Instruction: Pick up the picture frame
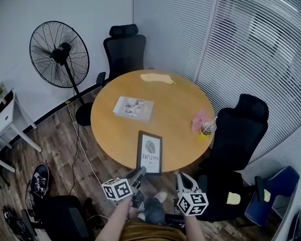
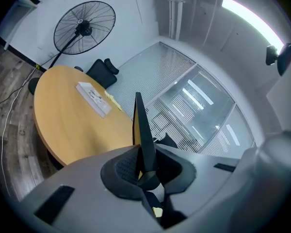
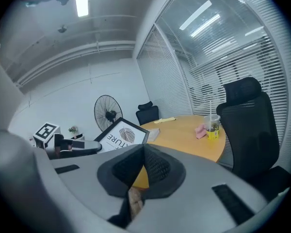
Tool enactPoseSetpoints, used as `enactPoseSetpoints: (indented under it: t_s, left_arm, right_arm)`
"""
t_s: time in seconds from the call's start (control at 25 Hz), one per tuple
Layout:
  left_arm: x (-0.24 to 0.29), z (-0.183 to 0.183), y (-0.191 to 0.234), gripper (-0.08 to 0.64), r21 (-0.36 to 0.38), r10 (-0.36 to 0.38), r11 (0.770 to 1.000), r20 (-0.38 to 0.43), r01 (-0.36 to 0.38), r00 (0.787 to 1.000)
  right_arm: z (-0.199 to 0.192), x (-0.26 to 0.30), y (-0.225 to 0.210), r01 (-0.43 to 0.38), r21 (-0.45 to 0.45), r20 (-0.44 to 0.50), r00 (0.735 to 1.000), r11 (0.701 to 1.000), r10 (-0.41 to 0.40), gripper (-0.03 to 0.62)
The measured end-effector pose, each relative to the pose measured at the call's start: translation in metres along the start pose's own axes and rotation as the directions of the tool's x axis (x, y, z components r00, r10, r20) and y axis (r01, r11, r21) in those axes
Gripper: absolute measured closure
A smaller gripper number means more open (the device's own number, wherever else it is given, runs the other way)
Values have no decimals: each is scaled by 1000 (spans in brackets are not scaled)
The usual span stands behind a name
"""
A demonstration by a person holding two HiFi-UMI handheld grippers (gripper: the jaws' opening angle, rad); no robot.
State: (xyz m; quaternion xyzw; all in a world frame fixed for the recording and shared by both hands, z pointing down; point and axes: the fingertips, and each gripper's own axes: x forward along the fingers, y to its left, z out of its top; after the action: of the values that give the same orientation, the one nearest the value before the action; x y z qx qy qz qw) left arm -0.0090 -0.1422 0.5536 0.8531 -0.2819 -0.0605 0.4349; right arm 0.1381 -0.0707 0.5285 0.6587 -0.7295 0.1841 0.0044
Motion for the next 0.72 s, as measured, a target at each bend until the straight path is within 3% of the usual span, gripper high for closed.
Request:
enactPoseSetpoints:
  t_s: [0.2, 0.72]
  left_arm:
    - [-11, 9, -10, 491, 36, -16, 999, 25, 15, 1000]
    - [-20, 18, -21, 491, 16, -36, 999, 54, 35, 998]
  right_arm:
    - [7, -5, 7, -4, -37, 20, 1000, 999, 5, 580]
    - [15, -9, 11, 0, -57, 37, 999, 998, 3, 580]
